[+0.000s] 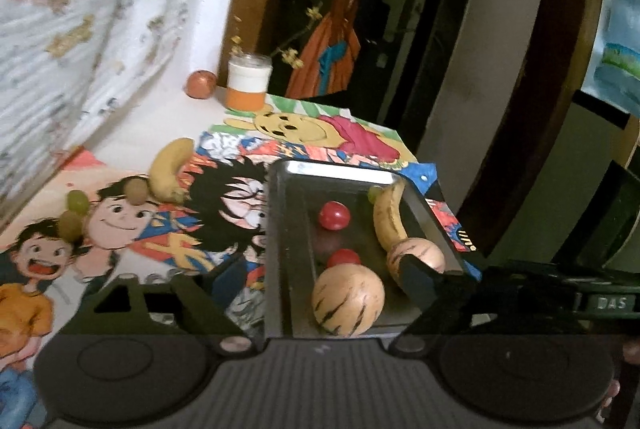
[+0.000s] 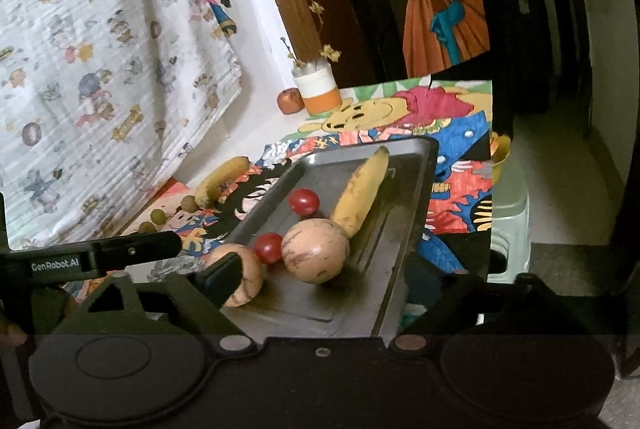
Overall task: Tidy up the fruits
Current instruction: 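Carry both striped fruits over the tray and open both tools to release them, then lift both open tools from the tray back toward the fruit pile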
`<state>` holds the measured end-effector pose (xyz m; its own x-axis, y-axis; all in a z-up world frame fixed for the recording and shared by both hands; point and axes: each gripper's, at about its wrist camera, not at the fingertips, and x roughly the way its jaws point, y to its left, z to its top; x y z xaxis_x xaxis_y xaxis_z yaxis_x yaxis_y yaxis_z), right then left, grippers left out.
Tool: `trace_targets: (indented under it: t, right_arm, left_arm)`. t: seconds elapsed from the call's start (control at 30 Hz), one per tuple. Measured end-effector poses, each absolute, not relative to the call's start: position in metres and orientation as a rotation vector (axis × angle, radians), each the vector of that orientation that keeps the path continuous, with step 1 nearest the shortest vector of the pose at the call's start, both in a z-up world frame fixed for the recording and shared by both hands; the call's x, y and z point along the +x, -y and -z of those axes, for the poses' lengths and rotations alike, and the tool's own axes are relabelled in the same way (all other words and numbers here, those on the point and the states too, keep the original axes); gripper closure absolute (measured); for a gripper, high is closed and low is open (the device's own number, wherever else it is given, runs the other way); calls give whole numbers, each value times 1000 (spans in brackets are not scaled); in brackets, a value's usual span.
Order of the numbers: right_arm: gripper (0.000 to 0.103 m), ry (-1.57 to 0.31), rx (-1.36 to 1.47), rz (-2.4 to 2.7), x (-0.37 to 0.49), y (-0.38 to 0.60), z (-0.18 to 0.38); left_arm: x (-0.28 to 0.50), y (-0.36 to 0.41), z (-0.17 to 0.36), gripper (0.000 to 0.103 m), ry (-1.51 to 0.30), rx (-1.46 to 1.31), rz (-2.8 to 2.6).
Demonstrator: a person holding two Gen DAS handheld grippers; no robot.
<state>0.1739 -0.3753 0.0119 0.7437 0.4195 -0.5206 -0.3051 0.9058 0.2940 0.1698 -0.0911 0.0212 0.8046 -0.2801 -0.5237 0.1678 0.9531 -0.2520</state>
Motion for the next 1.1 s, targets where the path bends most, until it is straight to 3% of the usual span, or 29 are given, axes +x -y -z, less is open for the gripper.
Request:
trace_targets:
  t: [0.17, 1.1]
  right_arm:
    - [1, -598, 169, -387, 149, 367, -24]
    - [1, -838, 30, -398, 92, 277, -16]
  left_arm:
    - [146, 76, -27, 1, -573, -214, 214]
    - [77, -5, -1, 0, -715, -189, 57]
